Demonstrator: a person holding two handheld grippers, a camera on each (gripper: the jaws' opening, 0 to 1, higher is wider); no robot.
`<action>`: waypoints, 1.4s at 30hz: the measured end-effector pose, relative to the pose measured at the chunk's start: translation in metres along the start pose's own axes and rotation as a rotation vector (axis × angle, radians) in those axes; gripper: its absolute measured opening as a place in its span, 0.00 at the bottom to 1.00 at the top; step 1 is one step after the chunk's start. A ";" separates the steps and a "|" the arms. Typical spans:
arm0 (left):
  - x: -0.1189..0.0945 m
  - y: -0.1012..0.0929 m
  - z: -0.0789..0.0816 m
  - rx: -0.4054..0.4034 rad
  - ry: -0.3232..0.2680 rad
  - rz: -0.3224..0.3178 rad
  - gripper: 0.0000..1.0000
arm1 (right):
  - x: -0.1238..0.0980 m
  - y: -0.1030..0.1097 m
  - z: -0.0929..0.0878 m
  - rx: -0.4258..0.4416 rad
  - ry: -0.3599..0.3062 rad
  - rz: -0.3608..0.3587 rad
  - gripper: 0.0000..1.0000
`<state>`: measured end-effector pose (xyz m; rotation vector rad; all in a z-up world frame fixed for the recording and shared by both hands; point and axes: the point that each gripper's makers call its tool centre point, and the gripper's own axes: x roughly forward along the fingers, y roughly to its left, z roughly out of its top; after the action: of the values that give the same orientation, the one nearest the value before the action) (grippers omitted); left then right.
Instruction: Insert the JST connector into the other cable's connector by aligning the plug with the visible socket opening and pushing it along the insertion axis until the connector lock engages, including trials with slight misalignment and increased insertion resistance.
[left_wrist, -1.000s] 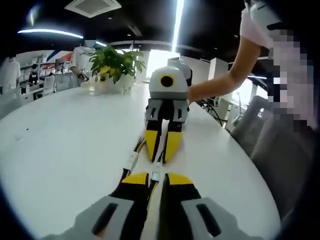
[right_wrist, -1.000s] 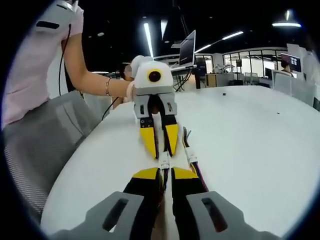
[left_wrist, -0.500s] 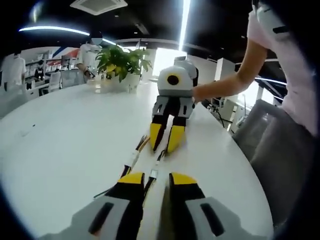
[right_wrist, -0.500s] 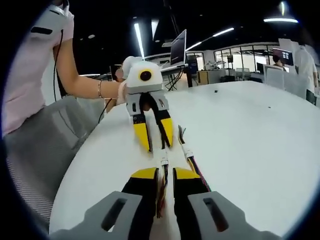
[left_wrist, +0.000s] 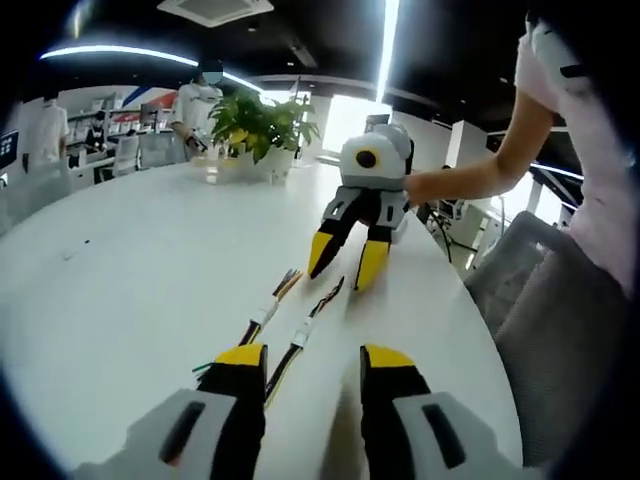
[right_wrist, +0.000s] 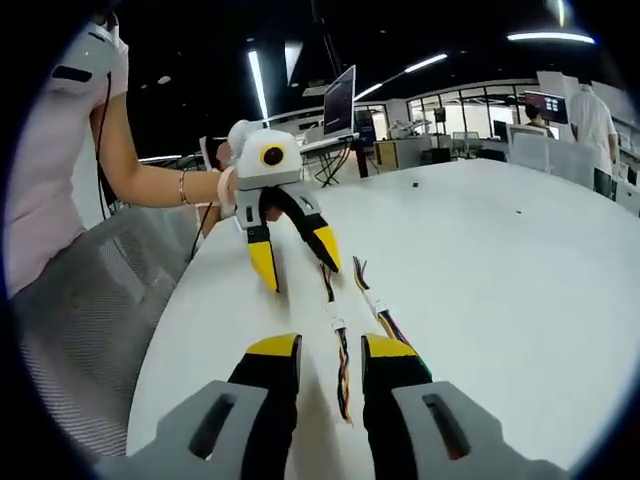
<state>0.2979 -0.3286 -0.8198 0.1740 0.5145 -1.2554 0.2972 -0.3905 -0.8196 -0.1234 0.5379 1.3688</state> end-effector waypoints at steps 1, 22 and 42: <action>0.000 0.001 -0.003 -0.002 0.018 0.008 0.37 | -0.001 0.001 -0.001 0.005 -0.001 -0.002 0.28; -0.024 -0.009 0.004 0.008 0.024 0.116 0.69 | -0.028 0.018 0.006 0.040 -0.008 -0.163 0.48; -0.059 -0.017 0.003 -0.031 0.043 0.217 0.89 | -0.045 0.032 0.009 0.073 0.025 -0.225 0.73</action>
<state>0.2703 -0.2844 -0.7874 0.2253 0.5372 -1.0330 0.2648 -0.4201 -0.7852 -0.1373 0.5761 1.1287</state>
